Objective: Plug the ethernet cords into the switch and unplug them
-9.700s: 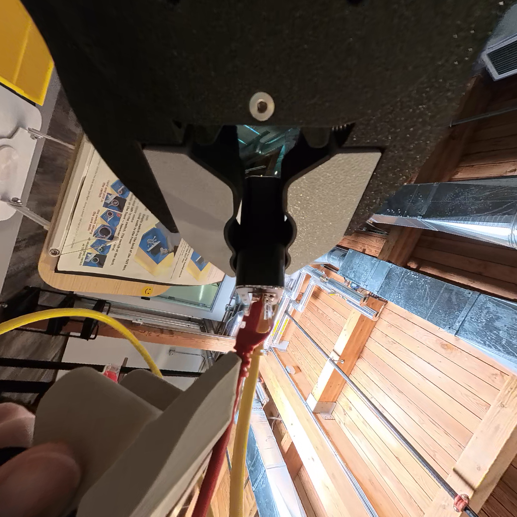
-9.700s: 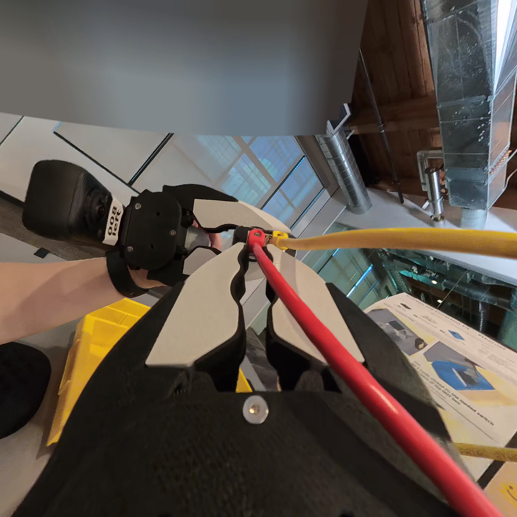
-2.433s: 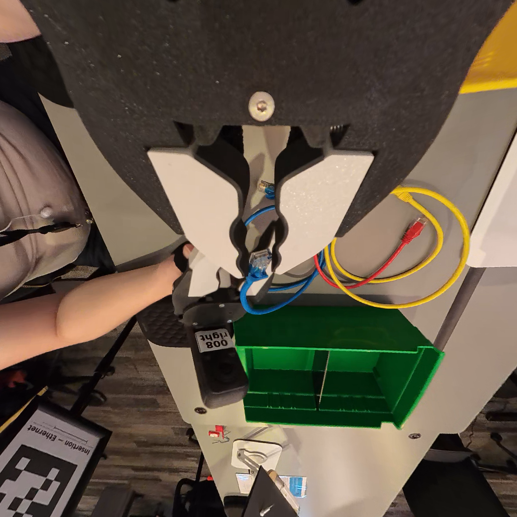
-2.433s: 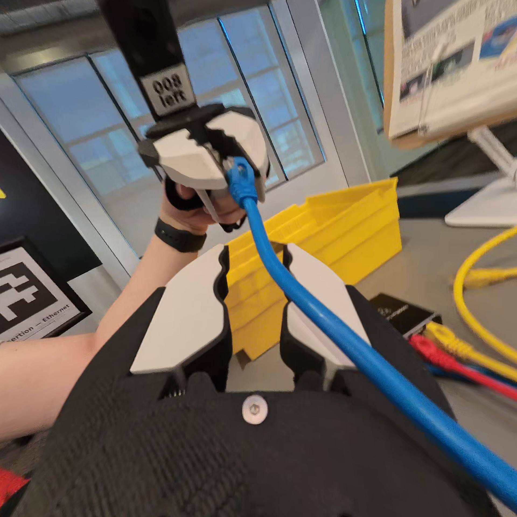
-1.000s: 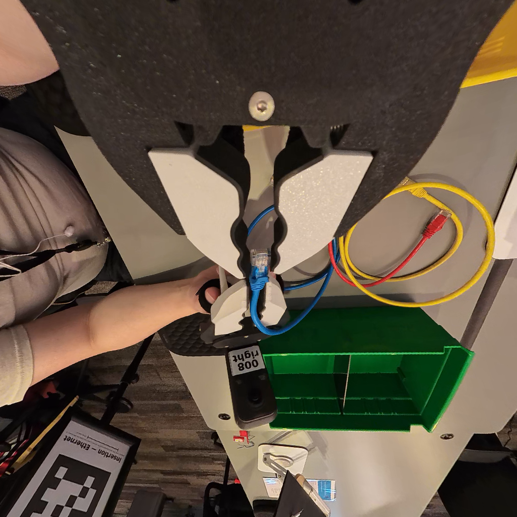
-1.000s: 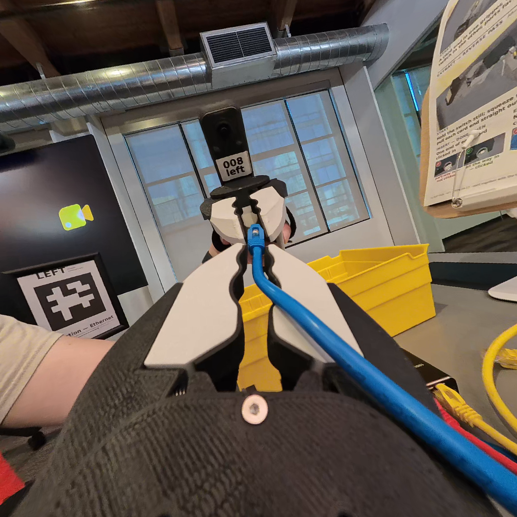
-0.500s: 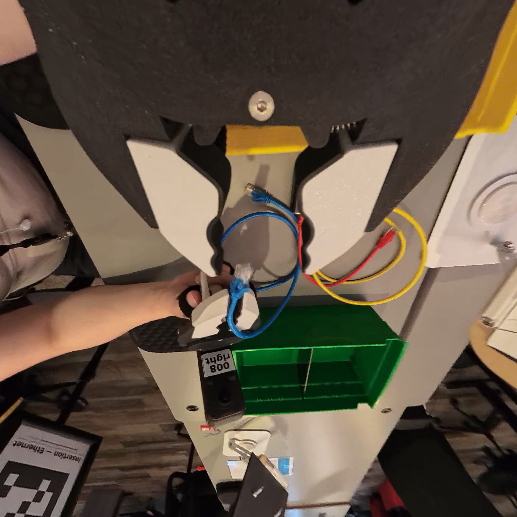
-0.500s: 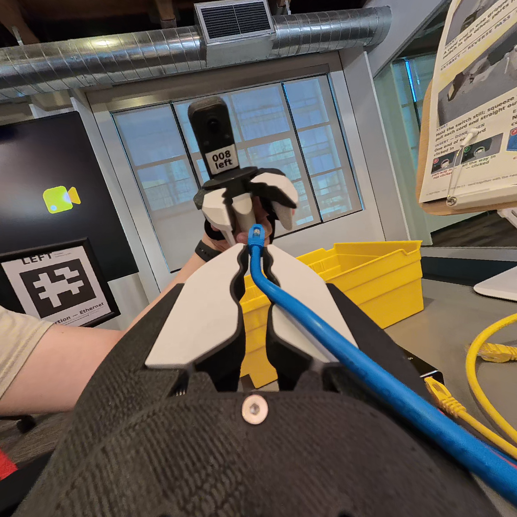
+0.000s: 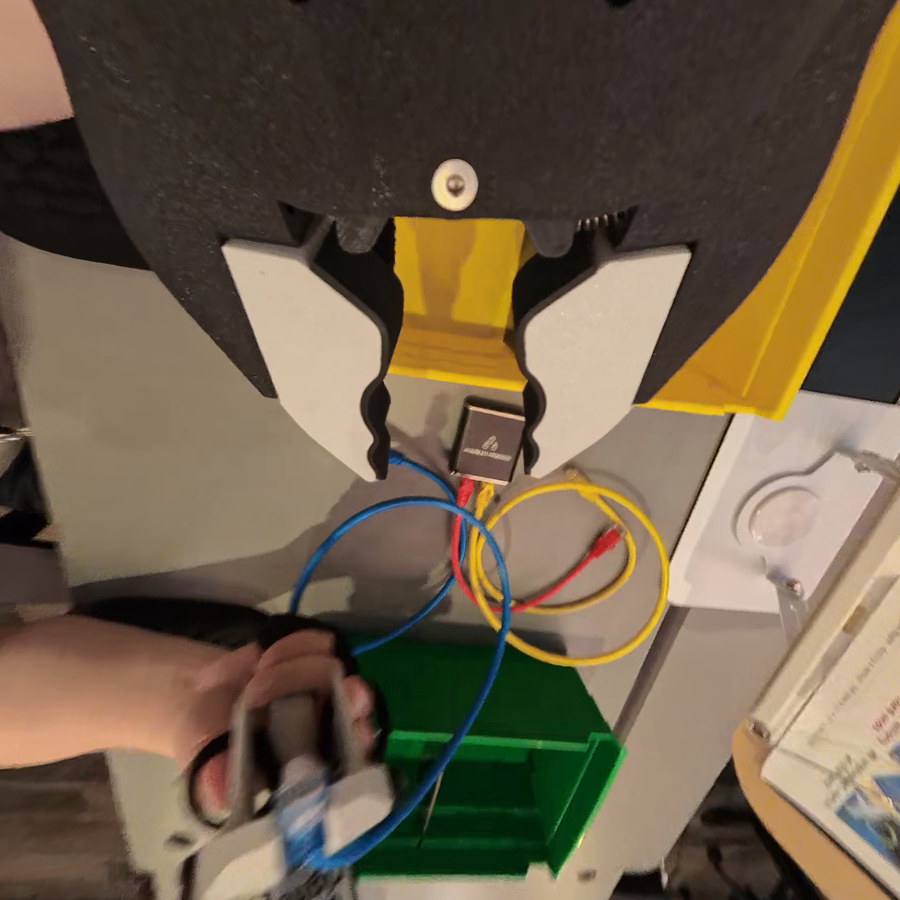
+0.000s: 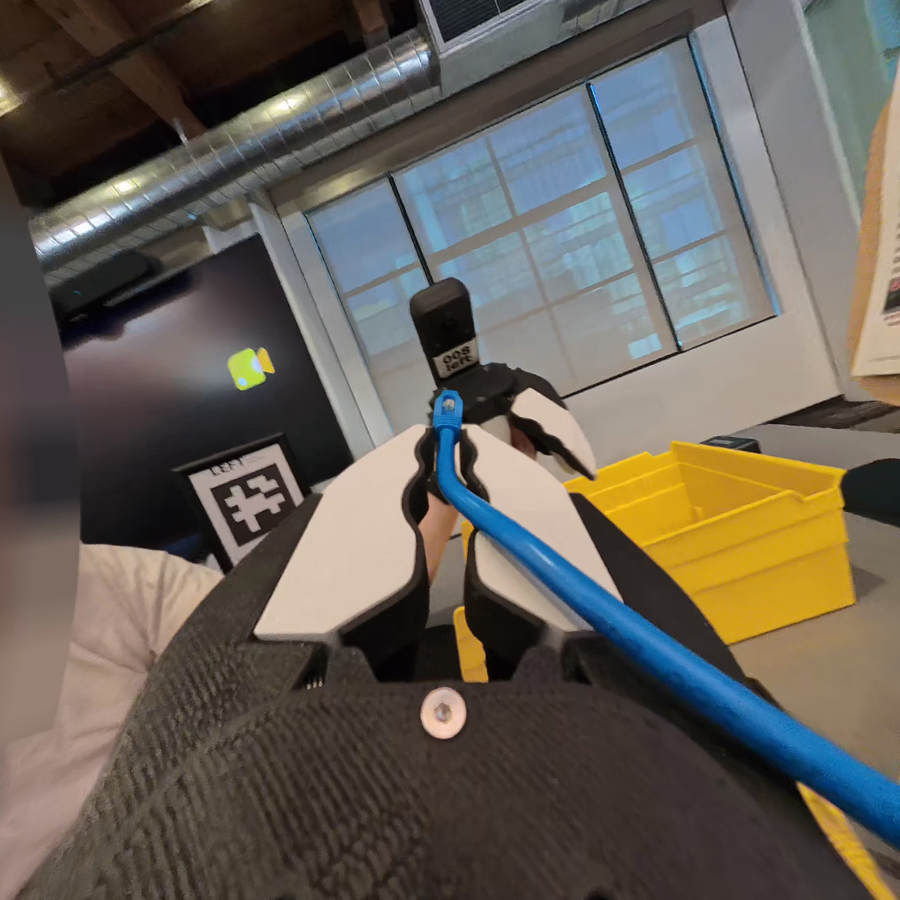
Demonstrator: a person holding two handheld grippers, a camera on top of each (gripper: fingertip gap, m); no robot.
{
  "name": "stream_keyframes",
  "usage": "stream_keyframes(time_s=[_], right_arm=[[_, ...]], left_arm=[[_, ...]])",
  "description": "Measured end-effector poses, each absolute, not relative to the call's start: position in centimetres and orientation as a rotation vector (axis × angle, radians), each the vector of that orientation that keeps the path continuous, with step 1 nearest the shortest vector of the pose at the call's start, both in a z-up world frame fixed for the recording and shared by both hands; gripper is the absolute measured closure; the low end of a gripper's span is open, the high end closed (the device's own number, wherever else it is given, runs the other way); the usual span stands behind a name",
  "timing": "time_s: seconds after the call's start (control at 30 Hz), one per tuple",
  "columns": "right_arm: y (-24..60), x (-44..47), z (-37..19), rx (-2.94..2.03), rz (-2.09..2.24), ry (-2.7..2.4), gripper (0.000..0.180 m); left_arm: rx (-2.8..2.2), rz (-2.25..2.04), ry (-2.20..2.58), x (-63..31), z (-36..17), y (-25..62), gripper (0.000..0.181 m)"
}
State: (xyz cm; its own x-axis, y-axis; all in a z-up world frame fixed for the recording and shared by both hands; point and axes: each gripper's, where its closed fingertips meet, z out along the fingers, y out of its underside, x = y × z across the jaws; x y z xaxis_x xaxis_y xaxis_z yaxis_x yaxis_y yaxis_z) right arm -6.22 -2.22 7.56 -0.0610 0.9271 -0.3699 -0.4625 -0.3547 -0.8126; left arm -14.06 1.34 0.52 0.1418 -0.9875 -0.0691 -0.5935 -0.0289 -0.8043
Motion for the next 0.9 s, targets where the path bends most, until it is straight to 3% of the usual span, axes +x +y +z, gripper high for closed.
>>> stream_keyframes(time_s=[0.23,0.4,0.7,0.8,0.9], right_arm=[[-7.0,-4.3,6.8,-1.031,1.811,-0.632,0.169],[-12.1,-2.7,8.7,-0.81,1.821,-0.808,0.169],[-18.4,-2.8,8.2,-0.671,1.777,-1.15,0.17],[-20.2,-2.3,8.0,-0.595,1.773,-1.259,0.17],[-21.6,-1.8,7.8,-0.544,1.755,-1.348,0.17]], left_arm=[[-1.907,-0.448,1.645,-10.8,-4.5,3.0,0.137],[-1.982,-0.138,1.752,-9.6,-7.9,3.4,0.124],[-2.246,0.159,1.98,-10.6,-13.5,6.3,0.125],[-2.338,0.069,1.969,-10.0,-13.5,5.8,0.13],[-2.364,0.263,2.042,-10.9,-14.3,5.8,0.124]])
